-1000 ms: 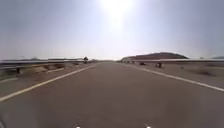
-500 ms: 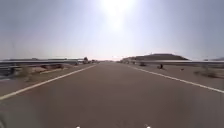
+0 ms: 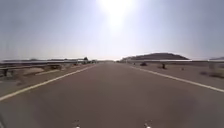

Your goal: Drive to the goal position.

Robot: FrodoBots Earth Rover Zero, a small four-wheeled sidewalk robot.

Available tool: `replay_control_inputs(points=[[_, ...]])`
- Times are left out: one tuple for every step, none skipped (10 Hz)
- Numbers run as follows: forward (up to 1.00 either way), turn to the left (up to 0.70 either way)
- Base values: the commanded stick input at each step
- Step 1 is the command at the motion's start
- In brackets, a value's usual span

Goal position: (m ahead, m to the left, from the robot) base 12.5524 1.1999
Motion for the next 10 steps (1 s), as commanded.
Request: replay_control_inputs(points=[[0.70, 0.00], [0.70, 0.00], [0.70, 0.00], [0.70, 0.00], [0.70, 0.00], [0.70, 0.00], [0.70, 0.00], [0.70, 0.00], [0.70, 0.00], [0.70, 0.00]])
